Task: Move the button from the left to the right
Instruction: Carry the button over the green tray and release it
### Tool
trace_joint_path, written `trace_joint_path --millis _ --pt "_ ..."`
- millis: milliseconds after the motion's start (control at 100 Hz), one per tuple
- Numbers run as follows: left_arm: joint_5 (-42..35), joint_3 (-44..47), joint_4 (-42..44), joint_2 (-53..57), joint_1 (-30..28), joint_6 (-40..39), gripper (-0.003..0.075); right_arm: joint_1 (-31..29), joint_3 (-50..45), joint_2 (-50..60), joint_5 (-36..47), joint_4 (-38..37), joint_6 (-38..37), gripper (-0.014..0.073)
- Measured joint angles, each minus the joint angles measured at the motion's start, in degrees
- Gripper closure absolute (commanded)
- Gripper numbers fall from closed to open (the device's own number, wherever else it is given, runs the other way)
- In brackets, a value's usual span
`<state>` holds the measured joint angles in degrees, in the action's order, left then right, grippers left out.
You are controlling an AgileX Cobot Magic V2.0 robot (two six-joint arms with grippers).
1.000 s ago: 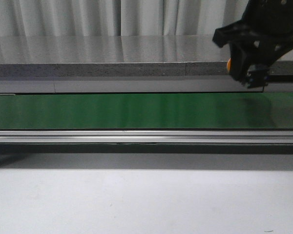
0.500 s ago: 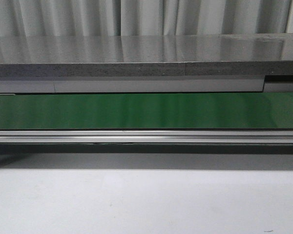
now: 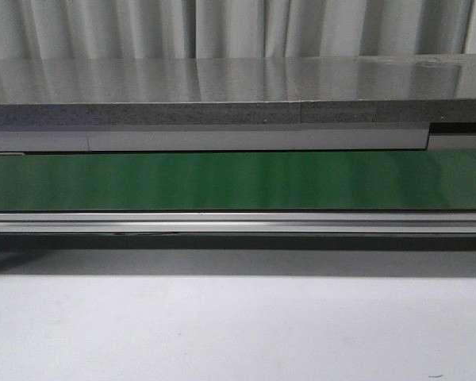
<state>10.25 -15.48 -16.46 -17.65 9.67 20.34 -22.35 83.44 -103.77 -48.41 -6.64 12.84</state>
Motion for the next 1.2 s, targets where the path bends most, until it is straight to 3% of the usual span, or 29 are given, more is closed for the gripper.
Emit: trace_joint_path --millis 750,1020,1200 --pt "0.0 0.0 0.0 0.0 0.0 0.0 0.0715 -0.44 -0.11 -9.2 0.2 2.05 0.77 0.0383" --pt "0.0 0.0 0.0 0.0 0.0 0.0 0.0715 -0.44 -0.11 -9.2 -1.31 2.05 0.91 0.0202" --pt "0.0 0.0 0.0 0.0 0.0 0.0 0.0715 -0.7 -0.11 -9.2 -1.45 2.05 0.91 0.0185"
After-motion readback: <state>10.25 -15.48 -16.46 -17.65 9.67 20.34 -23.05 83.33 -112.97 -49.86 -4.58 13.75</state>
